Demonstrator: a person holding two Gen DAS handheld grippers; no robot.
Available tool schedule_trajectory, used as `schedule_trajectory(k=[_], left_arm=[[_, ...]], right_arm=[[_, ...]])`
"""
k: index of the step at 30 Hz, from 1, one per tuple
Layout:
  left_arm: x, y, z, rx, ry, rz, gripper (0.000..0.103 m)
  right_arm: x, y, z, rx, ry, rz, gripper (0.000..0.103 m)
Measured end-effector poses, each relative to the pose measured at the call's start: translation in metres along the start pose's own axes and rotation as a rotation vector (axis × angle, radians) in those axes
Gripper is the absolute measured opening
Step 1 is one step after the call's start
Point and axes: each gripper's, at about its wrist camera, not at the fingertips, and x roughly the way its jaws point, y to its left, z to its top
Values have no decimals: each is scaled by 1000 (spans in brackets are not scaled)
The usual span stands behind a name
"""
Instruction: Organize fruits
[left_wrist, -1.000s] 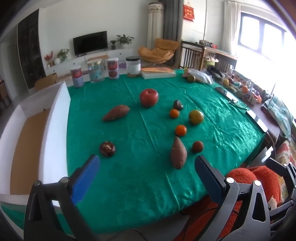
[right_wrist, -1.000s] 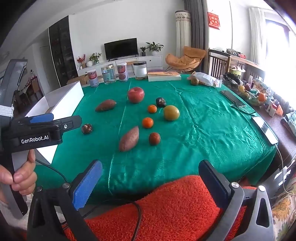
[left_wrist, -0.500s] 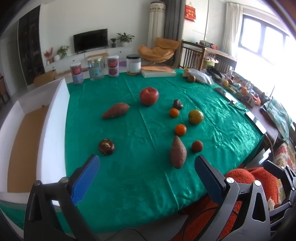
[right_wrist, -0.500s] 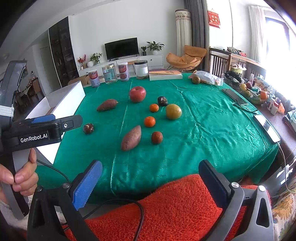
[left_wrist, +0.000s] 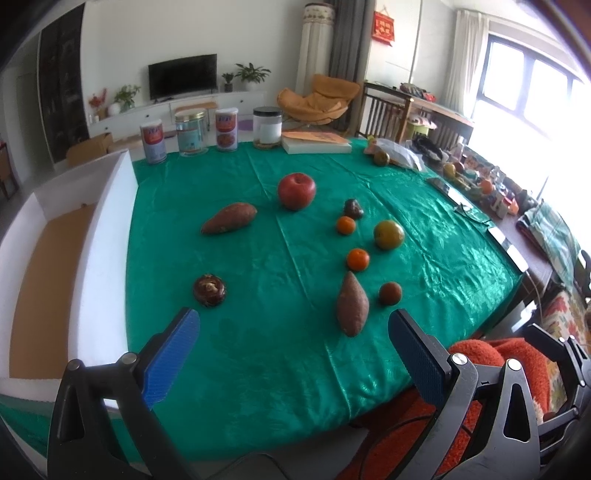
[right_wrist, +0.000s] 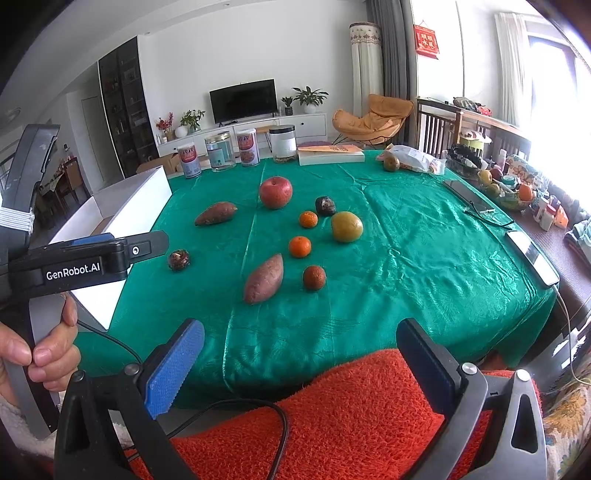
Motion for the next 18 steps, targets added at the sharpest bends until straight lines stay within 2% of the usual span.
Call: schedule_trajectory(k=[18], left_arm=[[-1,-4,0,-1,4,-4,102]], right_arm=[[-2,-1,-1,9,-2,4,103]])
